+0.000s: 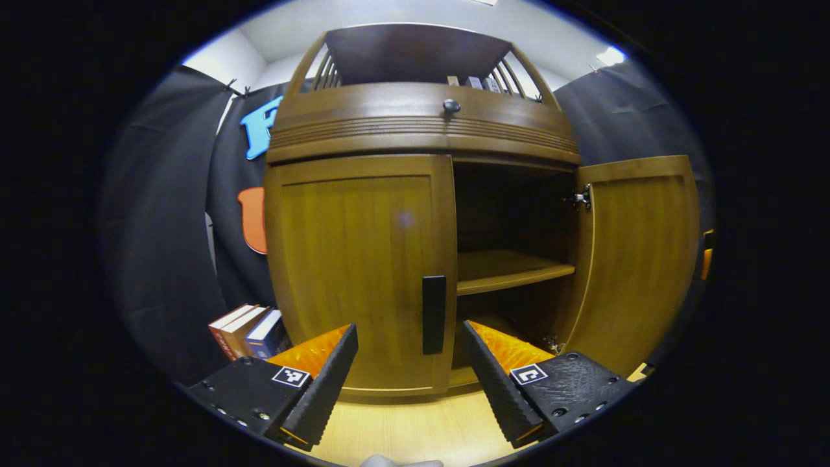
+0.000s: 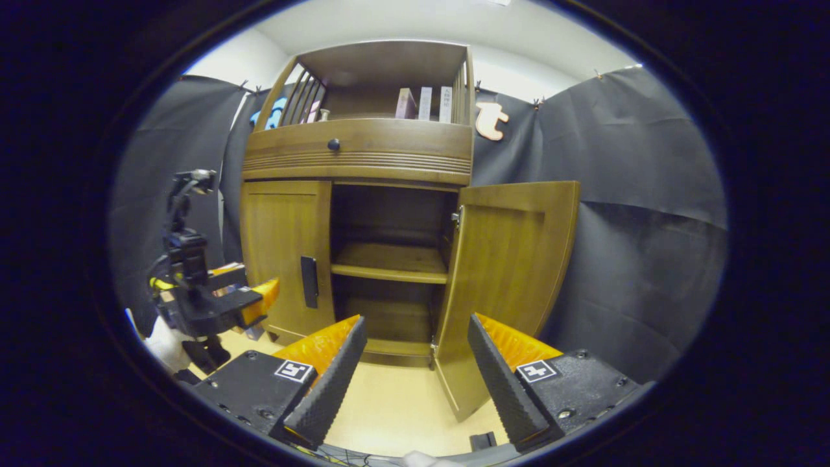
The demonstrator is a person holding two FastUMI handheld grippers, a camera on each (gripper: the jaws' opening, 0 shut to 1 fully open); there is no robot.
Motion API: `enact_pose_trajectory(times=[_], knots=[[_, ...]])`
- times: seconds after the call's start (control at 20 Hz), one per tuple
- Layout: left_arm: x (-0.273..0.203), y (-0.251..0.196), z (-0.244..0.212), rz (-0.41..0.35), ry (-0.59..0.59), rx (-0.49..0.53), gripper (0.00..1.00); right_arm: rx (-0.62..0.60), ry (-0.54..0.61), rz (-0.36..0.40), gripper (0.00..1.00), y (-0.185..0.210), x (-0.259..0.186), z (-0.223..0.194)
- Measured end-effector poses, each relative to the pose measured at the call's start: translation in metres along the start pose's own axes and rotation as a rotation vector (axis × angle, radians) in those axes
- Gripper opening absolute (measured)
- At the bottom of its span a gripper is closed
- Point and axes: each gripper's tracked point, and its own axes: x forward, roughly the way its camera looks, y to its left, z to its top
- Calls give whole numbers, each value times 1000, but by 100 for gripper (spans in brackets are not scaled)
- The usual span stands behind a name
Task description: Open the right door of the double-door shoe cabinet with the right hand, and open the left door with the left hand.
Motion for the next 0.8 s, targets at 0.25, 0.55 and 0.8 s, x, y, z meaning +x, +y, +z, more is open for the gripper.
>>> enact_pose_trajectory(times=[0.25,0.55,0.8], knots=[[62,-13,-10,-15,-1,0,96,-11,29,-18,99,1,-10,-9],[95,-20,-23,-22,17,2,71,-13,76,-16,99,0,-12,-19],[107,-24,-35,-33,49,-10,42,-18,80,-6,100,2,-12,-24]])
